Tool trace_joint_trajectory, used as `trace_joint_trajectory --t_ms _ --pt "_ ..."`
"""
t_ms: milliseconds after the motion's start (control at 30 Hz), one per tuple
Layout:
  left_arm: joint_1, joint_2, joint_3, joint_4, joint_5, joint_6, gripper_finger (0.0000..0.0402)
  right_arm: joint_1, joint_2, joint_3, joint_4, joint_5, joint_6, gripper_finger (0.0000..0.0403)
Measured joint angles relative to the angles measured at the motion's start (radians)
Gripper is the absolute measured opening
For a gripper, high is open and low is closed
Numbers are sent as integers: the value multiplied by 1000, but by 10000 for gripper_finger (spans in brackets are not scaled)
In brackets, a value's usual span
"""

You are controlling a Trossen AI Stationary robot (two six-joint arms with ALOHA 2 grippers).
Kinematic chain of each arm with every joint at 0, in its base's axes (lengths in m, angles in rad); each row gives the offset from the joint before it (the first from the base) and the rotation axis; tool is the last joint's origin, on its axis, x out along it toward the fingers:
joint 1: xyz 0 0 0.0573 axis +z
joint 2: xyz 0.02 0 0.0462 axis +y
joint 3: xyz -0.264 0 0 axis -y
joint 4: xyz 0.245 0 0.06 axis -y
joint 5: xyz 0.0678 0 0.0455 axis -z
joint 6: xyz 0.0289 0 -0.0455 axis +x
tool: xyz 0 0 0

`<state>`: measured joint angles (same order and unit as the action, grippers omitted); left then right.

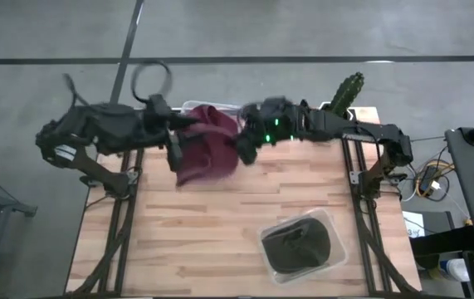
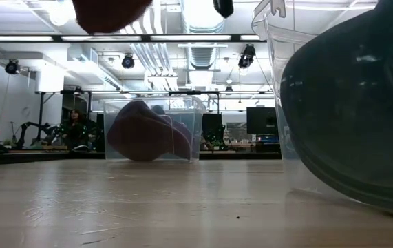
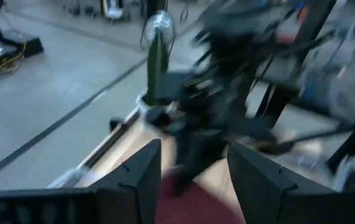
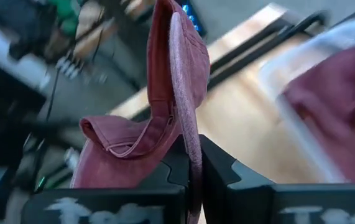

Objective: Pick and place caps into container
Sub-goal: Put the red cap into the top transparent container

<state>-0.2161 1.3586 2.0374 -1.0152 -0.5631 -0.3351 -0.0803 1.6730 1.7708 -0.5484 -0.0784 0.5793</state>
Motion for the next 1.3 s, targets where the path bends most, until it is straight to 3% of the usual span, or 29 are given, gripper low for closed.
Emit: trace_joint_trajectory --t_ms 267,533,700,1100,1300 --pt "-1 -3 106 174 1 2 176 -208 0 -9 84 -3 -26 11" --pt "-1 -3 119 200 1 21 176 -352 35 -69 126 -118 36 12" --pt "-1 -1 118 200 1 19 176 -365 113 -86 161 -158 76 12" --pt "-1 0 119 200 1 -6 176 -390 227 -88 182 -83 136 15" --pt "-1 0 118 200 1 -14 176 -392 273 -74 185 -104 91 79"
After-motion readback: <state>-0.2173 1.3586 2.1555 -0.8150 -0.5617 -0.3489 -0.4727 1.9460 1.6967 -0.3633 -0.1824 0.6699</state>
